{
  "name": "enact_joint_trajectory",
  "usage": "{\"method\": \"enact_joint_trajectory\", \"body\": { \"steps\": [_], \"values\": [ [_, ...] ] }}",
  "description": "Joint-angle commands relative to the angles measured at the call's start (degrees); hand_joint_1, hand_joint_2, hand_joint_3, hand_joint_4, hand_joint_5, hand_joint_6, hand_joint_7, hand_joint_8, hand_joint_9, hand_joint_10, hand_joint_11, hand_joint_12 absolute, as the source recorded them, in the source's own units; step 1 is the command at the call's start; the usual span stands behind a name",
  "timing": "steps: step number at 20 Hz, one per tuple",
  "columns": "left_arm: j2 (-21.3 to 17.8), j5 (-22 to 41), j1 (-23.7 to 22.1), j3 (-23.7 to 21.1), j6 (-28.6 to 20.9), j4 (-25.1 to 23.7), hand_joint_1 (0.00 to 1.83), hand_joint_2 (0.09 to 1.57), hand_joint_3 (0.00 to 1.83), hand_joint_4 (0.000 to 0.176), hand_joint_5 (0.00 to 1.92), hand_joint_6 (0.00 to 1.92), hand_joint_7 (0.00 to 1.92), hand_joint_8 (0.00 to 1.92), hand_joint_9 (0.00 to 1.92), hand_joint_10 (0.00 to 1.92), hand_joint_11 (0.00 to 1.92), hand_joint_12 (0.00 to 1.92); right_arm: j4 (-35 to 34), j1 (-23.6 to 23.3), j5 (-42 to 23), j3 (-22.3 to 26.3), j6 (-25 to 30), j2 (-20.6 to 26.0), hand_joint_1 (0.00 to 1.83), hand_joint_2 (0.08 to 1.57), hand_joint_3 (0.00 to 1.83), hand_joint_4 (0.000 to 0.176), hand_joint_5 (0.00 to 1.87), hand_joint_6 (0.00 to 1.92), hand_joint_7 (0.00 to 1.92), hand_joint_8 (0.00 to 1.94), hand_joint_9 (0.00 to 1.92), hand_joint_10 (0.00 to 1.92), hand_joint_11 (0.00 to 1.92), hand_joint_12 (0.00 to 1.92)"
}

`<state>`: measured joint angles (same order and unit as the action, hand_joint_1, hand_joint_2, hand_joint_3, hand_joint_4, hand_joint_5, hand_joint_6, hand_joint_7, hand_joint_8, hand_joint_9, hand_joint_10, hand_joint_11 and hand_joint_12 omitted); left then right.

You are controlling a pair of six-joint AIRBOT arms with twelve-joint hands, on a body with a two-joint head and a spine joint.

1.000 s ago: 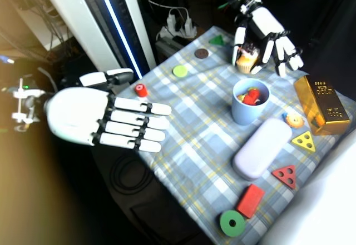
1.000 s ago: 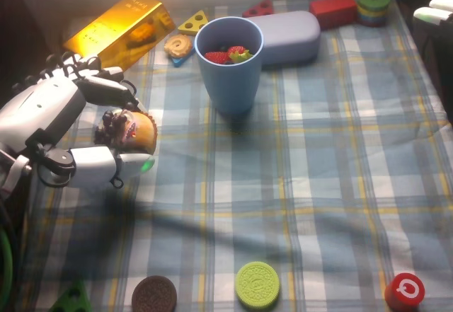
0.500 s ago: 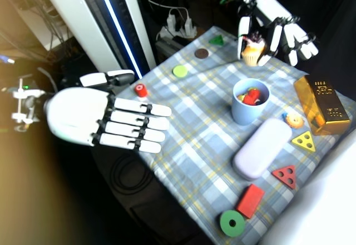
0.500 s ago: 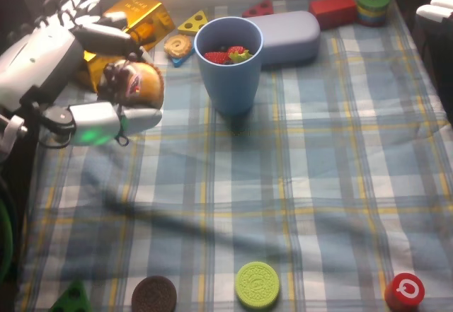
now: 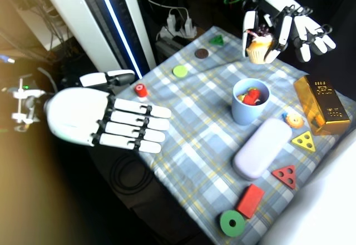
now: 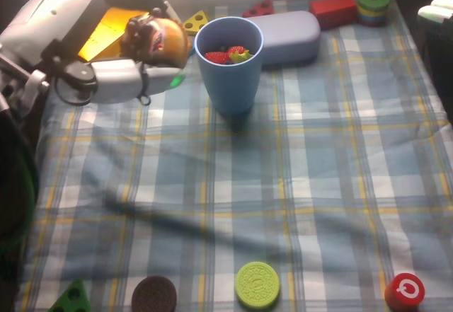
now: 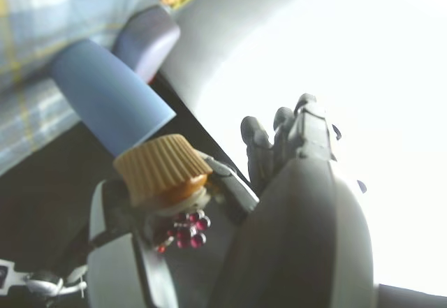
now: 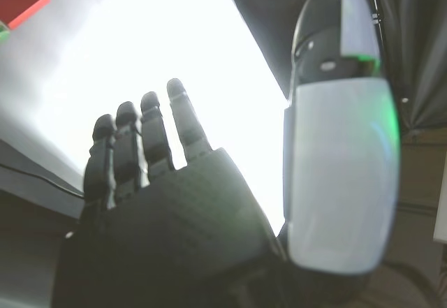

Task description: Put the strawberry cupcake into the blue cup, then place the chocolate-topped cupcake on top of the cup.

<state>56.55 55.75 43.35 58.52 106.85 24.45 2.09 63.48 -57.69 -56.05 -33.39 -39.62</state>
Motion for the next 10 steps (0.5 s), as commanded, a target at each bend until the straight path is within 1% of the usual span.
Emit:
{"method": "enact_joint_trajectory", "body": {
  "steps": [1,2,3,4,5,6,7,8,10],
  "values": [
    [0.5,5.9,-1.3,0.6,-0.1,-2.0,1.03,1.08,0.0,0.176,1.02,0.9,0.38,0.0,0.12,0.0,0.0,0.0,-1.8,-0.4,-7.0,-0.3,0.0,-0.2,0.11,0.95,0.01,0.0,0.0,0.0,0.0,0.0,0.0,0.0,0.0,0.0],
    [1.1,5.5,-2.0,1.1,-0.1,-2.5,1.02,1.09,0.0,0.176,1.0,0.93,0.37,0.0,0.12,0.0,0.0,0.0,-1.8,-0.4,-7.0,-0.3,0.0,-0.3,0.12,0.95,0.01,0.0,0.0,0.0,0.0,0.0,0.0,0.0,0.0,0.0],
    [2.1,4.9,-3.1,1.9,-0.1,-2.9,1.02,1.09,0.0,0.176,1.0,0.93,0.37,0.0,0.1,0.0,0.0,0.0,-1.8,-0.4,-7.0,-0.4,0.0,-0.4,0.09,1.0,0.01,0.0,0.0,0.0,0.0,0.0,0.0,0.0,0.0,0.0],
    [2.7,4.5,-3.8,2.4,-0.1,-3.4,1.02,1.09,0.0,0.176,1.01,0.91,0.38,0.0,0.11,0.0,0.0,0.0,-1.8,-0.4,-7.0,-0.5,0.0,-0.5,0.14,0.99,0.0,0.0,0.0,0.0,0.0,0.0,0.0,0.0,0.0,0.0],
    [3.3,4.0,-4.5,3.0,-0.1,-3.7,1.03,1.09,0.0,0.176,1.02,0.91,0.38,0.0,0.12,0.01,0.0,0.0,-1.7,-0.4,-7.0,-0.6,0.0,-0.6,0.15,0.96,0.0,0.0,0.0,0.0,0.0,0.0,0.0,0.0,0.0,0.0],
    [4.0,3.2,-5.4,3.7,-0.1,-4.0,1.02,1.09,0.0,0.176,1.0,0.93,0.38,0.0,0.12,0.0,0.0,0.0,-1.7,-0.4,-7.0,-0.6,0.0,-0.6,0.16,0.89,0.0,0.027,0.0,0.0,0.0,0.0,0.0,0.0,0.0,0.0],
    [4.9,2.3,-6.3,4.7,-0.1,-4.2,1.02,1.09,0.0,0.176,1.0,0.93,0.38,0.0,0.11,0.0,0.0,0.0,-1.7,-0.4,-7.0,-0.6,0.0,-0.6,0.19,0.87,0.0,0.046,0.0,0.0,0.0,0.0,0.0,0.0,0.0,0.0],
    [5.6,1.9,-6.8,5.4,-0.1,-4.3,1.03,1.09,0.0,0.176,1.01,0.92,0.38,0.0,0.11,0.0,0.0,0.0,-1.6,-0.3,-7.0,-0.6,0.0,-0.7,0.17,0.87,0.0,0.038,0.0,0.0,0.0,0.0,0.0,0.0,0.0,0.0],
    [6.4,1.6,-7.6,6.1,-0.1,-4.5,1.02,1.1,0.0,0.176,0.99,0.95,0.37,0.0,0.11,0.0,0.0,0.0,-1.5,-0.3,-7.0,-0.6,0.0,-0.7,0.2,0.86,0.0,0.032,0.0,0.0,0.0,0.0,0.0,0.0,0.0,0.0]
  ]
}}
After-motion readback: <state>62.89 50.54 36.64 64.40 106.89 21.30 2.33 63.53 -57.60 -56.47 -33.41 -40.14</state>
